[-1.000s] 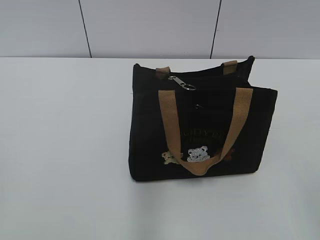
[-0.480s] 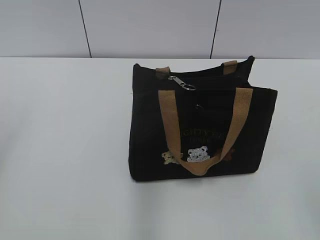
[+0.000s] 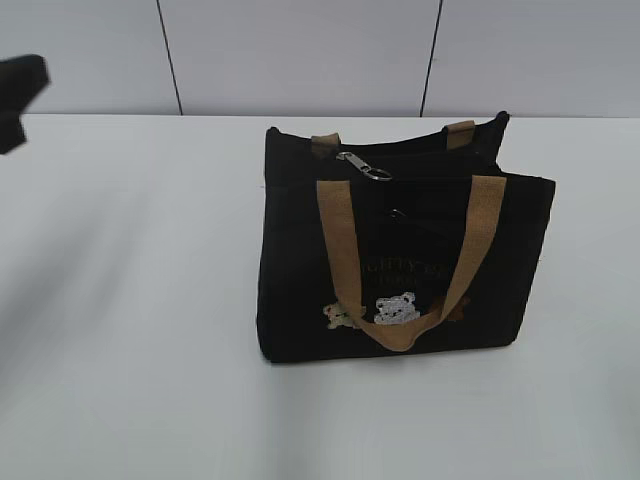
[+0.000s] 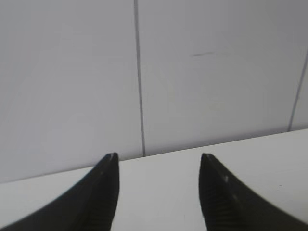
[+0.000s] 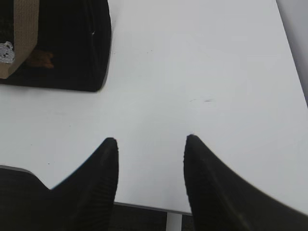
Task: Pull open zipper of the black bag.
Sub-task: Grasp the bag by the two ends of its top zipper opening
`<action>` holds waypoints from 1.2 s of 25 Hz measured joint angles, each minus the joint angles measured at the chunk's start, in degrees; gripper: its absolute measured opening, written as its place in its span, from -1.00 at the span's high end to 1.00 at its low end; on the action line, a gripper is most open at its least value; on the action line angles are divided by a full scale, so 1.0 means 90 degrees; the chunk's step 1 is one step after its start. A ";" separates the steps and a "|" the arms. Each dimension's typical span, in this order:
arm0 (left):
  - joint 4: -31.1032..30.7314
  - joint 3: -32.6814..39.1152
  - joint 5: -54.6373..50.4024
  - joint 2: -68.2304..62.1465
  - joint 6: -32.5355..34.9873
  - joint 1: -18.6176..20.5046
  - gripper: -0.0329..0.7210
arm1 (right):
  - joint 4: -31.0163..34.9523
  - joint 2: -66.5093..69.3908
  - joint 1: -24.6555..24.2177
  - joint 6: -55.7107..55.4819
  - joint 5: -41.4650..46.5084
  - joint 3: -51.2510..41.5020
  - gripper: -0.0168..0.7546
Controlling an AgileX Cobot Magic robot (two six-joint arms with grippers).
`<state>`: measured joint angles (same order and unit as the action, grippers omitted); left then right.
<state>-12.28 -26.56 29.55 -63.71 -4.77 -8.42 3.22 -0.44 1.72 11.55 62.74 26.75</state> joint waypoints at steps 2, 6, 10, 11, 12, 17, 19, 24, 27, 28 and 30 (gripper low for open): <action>-0.1144 0.0000 0.0937 -0.0756 -0.0911 0.0032 -0.13 | 0.0000 0.0000 0.0000 0.0000 0.0000 0.0000 0.07; -0.3354 -0.0138 0.2736 -0.2378 -0.1810 0.0277 -0.13 | 0.0000 0.0000 0.0000 0.0000 0.0000 0.0000 0.07; -0.5161 -0.0953 0.3381 -0.3671 -0.2233 0.0446 -0.13 | 0.0000 0.0000 0.0000 0.0000 0.0000 0.0000 0.07; -0.5540 -0.1243 0.3424 -0.3952 -0.2418 0.0460 -0.13 | 0.0000 0.0000 0.0000 0.0000 0.0000 0.0000 0.07; -0.5899 -0.1500 0.3479 -0.4171 -0.2604 0.0460 -0.13 | 0.0000 0.0000 0.0000 0.0000 0.0000 0.0000 0.07; -0.7236 -0.3095 0.3832 -0.5150 -0.3433 0.0315 -0.13 | 0.0000 0.0000 0.0000 0.0000 0.0000 0.0000 0.07; -0.7584 -0.3602 0.3937 -0.5418 -0.3782 0.0156 -0.13 | 0.0000 0.0000 0.0000 0.0000 0.0000 0.0000 0.07; -0.7880 -0.4225 0.4031 -0.5793 -0.4289 -0.0217 -0.12 | 0.0000 0.0000 0.0000 0.0000 0.0000 0.0000 0.07; -0.7937 -0.4357 0.4062 -0.5926 -0.4334 -0.0367 -0.12 | 0.0000 0.0000 0.0000 0.0000 0.0000 0.0000 0.07; -0.7937 -0.4357 0.4062 -0.5926 -0.4334 -0.0367 -0.12 | 0.0000 0.0000 0.0000 0.0000 0.0000 0.0000 0.07; -0.7950 -0.4411 0.4063 -0.6048 -0.4340 -0.0460 -0.11 | 0.0000 0.0000 0.0000 0.0000 0.0000 0.0000 0.07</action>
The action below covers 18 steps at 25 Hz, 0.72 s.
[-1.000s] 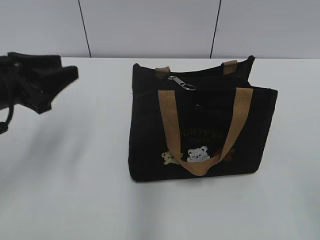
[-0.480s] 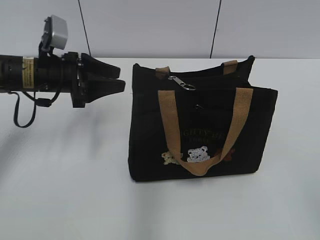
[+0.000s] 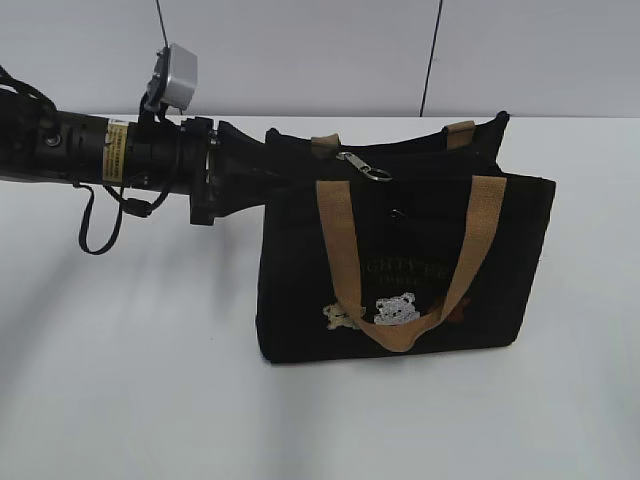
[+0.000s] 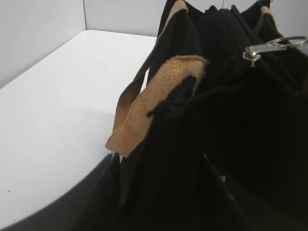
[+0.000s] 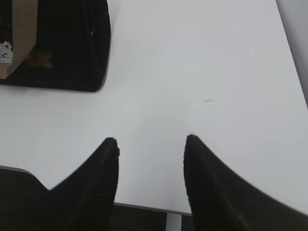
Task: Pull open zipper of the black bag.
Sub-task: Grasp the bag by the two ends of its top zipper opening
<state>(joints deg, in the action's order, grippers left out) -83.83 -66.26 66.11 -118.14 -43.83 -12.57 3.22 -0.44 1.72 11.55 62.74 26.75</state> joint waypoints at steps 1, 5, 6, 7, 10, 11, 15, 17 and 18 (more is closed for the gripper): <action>0.0000 -0.0006 -0.0005 -0.0022 -0.0005 -0.0020 -0.10 | 0.0000 0.0000 0.0000 0.0000 0.0000 0.0000 0.07; -0.0007 -0.0022 -0.0056 -0.0022 -0.0012 -0.0028 0.12 | 0.0000 0.0000 0.0000 0.0000 0.0000 0.0000 0.07; 0.0000 -0.0022 -0.0113 -0.0022 -0.0012 -0.0033 0.24 | 0.0000 0.0000 0.0000 0.0000 0.0000 0.0000 0.07; 0.0025 -0.0022 -0.0164 -0.0022 -0.0012 -0.0033 0.37 | 0.0000 0.0000 0.0000 0.0000 0.0000 0.0000 0.07; 0.0067 -0.0027 -0.0197 -0.0022 -0.0012 -0.0039 0.68 | 0.0000 0.0000 0.0000 0.0000 0.0000 0.0000 0.07; 0.0081 -0.0027 -0.0204 -0.0022 -0.0012 -0.0039 0.75 | 0.0000 0.0000 0.0000 0.0000 0.0000 0.0000 0.07; 0.0152 -0.0027 -0.0210 -0.0022 -0.0012 -0.0039 0.84 | 0.0000 0.0000 0.0000 0.0000 0.0000 0.0000 0.07; 0.0158 -0.0027 -0.0210 -0.0022 -0.0012 -0.0039 0.84 | 0.0000 0.0000 0.0000 0.0000 0.0000 0.0000 0.07; 0.0158 -0.0027 -0.0210 -0.0022 -0.0012 -0.0044 0.84 | 0.0000 0.0000 0.0000 0.0000 0.0000 0.0000 0.07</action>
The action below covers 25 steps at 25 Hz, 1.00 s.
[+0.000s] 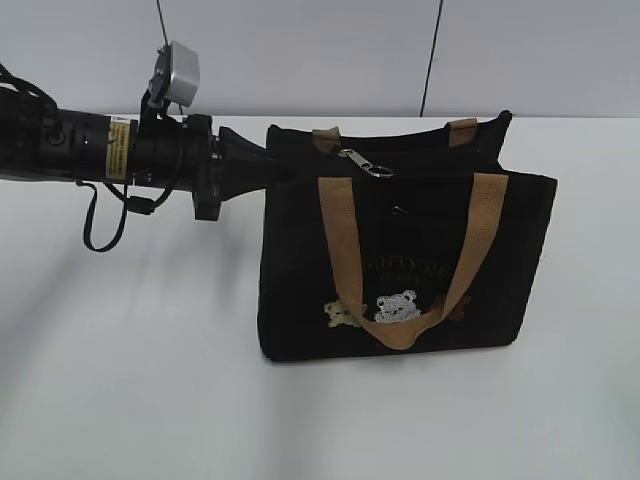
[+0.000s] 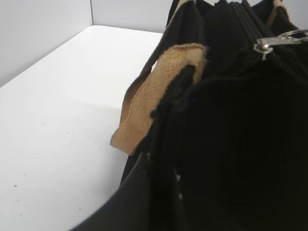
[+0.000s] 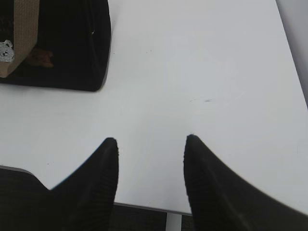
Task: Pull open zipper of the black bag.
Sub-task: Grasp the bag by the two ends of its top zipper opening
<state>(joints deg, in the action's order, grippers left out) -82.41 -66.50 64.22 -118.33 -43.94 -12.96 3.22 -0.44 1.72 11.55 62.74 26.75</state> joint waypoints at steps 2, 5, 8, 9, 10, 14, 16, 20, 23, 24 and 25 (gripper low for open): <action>0.0002 0.0000 0.0000 0.0000 0.0000 0.0000 0.84 | 0.0000 0.0000 0.0000 0.0000 0.0000 0.0000 0.07; 0.0002 0.0000 0.0027 0.0000 0.0000 -0.0008 0.84 | 0.0000 0.0000 0.0000 0.0000 0.0000 0.0000 0.07; 0.0002 0.0000 0.0108 0.0000 0.0000 -0.0008 0.84 | 0.0006 0.0000 0.0000 0.0000 0.0000 0.0000 0.07; -0.0005 0.0000 0.0163 0.0000 0.0000 -0.0008 0.84 | 0.0049 0.0000 0.0000 -0.0009 0.0000 0.0000 0.07; -0.0005 0.0000 0.0217 0.0000 0.0000 -0.0008 0.84 | 0.0131 0.0000 0.0000 -0.0024 -0.0006 0.0000 0.07; -0.0018 0.0000 0.0292 0.0000 0.0000 -0.0008 0.85 | 0.0770 0.0562 0.0000 0.0024 -0.0012 0.0113 0.07; -0.0018 0.0000 0.0304 0.0000 0.0000 -0.0008 0.85 | 0.0974 0.1289 0.0000 0.0083 -0.0012 0.0280 0.07; -0.0025 0.0000 0.0304 0.0000 0.0000 -0.0008 0.85 | 0.1305 0.2553 0.0000 0.0168 -0.0012 0.0979 0.07; -0.0025 0.0000 0.0304 0.0000 0.0000 -0.0008 0.85 | 0.1579 0.3654 0.0000 0.0330 -0.0011 0.1691 0.07; -0.0039 0.0000 0.0304 0.0000 0.0000 -0.0008 0.85 | 0.1652 0.3984 0.0000 0.0414 -0.0011 0.1861 0.07; -0.0037 0.0000 0.0304 0.0000 0.0000 -0.0008 0.85 | 0.1736 0.4382 0.0000 0.0546 -0.0011 0.2054 0.07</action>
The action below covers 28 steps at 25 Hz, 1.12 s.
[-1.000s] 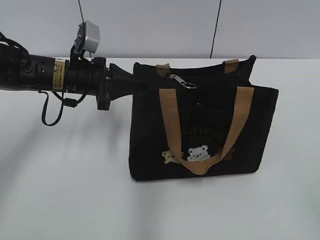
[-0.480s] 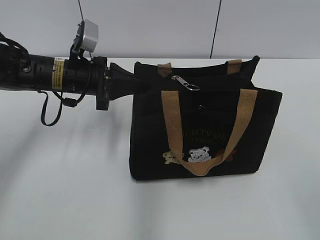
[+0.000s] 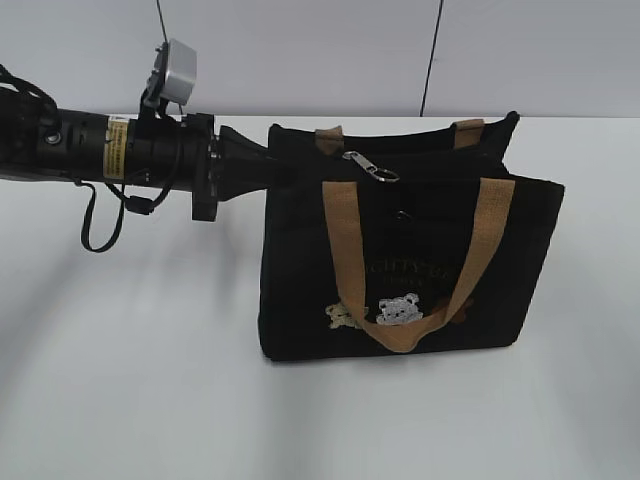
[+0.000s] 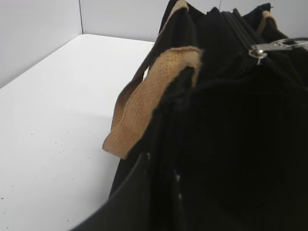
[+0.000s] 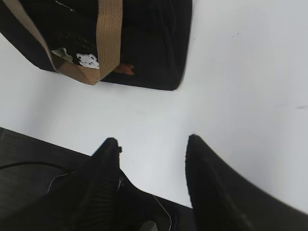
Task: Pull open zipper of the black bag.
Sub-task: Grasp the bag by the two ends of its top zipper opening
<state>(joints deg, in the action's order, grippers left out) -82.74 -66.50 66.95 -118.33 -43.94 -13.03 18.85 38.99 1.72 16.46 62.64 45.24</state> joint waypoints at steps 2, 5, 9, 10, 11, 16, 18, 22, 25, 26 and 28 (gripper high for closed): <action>-0.0009 0.0000 0.0002 0.0000 0.0000 0.0000 0.85 | 0.0127 0.0802 0.0097 0.0187 -0.0022 0.0406 0.07; -0.0008 0.0000 0.0015 0.0000 0.0000 0.0000 0.85 | 0.0154 0.1898 0.0660 0.0368 -0.0231 0.1048 0.07; -0.0016 0.0000 0.0019 0.0000 0.0000 0.0000 0.85 | 0.0033 0.3091 0.1677 0.0341 -0.0350 0.1990 0.07; -0.0016 0.0000 0.0019 0.0000 0.0000 0.0000 0.85 | 0.0005 0.3432 0.1966 0.0334 -0.0362 0.2245 0.05; -0.0016 0.0000 0.0019 0.0000 0.0000 0.0000 0.85 | -0.0024 0.3709 0.2151 0.0328 -0.0368 0.2453 0.03; -0.0026 0.0000 0.0022 0.0000 0.0000 0.0000 0.85 | -0.0070 0.5055 0.2750 0.0328 -0.0407 0.3501 -0.08; -0.0026 0.0000 0.0027 0.0000 0.0000 0.0000 0.85 | -0.0070 0.5458 0.2831 0.0328 -0.0414 0.3806 -0.09; -0.0035 0.0000 0.0027 0.0000 0.0000 0.0000 0.85 | 0.0026 0.6066 0.2862 0.0134 -0.0376 0.4251 -0.10; -0.0040 0.0000 0.0035 0.0000 0.0000 0.0000 0.85 | 0.0249 0.6242 0.2862 -0.0031 -0.0310 0.4400 -0.10; -0.0043 0.0000 0.0035 0.0000 0.0000 0.0000 0.85 | 0.0333 0.6268 0.2870 -0.0054 -0.0296 0.4408 -0.10; -0.0048 0.0000 0.0035 0.0000 0.0000 0.0000 0.85 | 0.0450 0.6351 0.2875 -0.0096 -0.0247 0.4425 -0.10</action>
<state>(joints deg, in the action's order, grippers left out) -83.17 -66.50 67.27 -118.33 -43.94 -13.03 22.90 96.15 27.59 15.60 60.41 85.06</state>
